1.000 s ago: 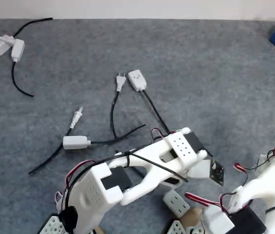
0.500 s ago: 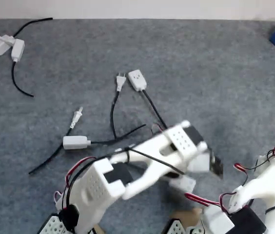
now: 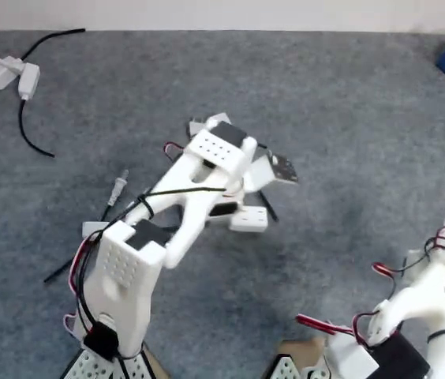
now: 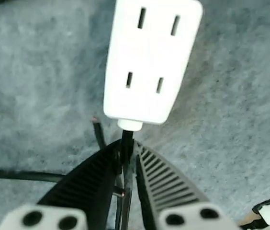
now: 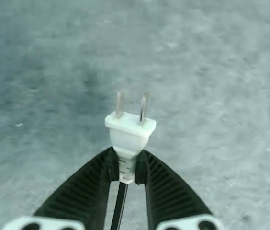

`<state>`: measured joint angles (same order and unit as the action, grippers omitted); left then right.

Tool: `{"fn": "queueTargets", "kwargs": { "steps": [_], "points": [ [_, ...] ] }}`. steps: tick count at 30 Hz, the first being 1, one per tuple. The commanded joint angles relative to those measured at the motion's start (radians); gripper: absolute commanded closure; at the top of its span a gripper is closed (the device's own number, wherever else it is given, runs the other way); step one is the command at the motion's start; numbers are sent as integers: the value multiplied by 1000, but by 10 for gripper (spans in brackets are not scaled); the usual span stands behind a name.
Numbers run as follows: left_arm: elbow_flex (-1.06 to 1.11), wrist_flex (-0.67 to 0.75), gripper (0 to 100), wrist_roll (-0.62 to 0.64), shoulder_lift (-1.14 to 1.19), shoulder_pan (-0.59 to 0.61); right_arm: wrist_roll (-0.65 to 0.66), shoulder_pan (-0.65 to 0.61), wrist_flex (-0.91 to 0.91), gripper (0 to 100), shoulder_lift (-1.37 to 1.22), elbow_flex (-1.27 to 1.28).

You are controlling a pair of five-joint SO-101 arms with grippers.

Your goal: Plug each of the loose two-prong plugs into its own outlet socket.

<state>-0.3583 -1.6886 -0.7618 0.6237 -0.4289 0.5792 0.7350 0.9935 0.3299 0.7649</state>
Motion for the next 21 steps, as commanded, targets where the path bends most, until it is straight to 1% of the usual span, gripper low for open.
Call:
{"fn": "queueTargets", "kwargs": {
  "steps": [1, 5, 9, 15, 19, 21],
  "points": [
    [10, -15, 995, -11, -8, 25, 8, -73, 61, 990, 13, -81],
    [48, -20, 986, -11, -8, 10, 8, -176, 120, 990, 7, -143],
    [101, -63, 893, -5, -8, -19, 8, -294, 193, 990, 2, -220],
    [179, -68, 775, -3, -8, -48, 14, -466, 320, 990, 1, -334],
    [153, -64, 758, 5, -19, -18, 8, -509, 364, 990, 1, -374],
    [59, -64, 758, 69, -18, 33, 8, -512, 363, 990, 1, -375]
  ]
}}
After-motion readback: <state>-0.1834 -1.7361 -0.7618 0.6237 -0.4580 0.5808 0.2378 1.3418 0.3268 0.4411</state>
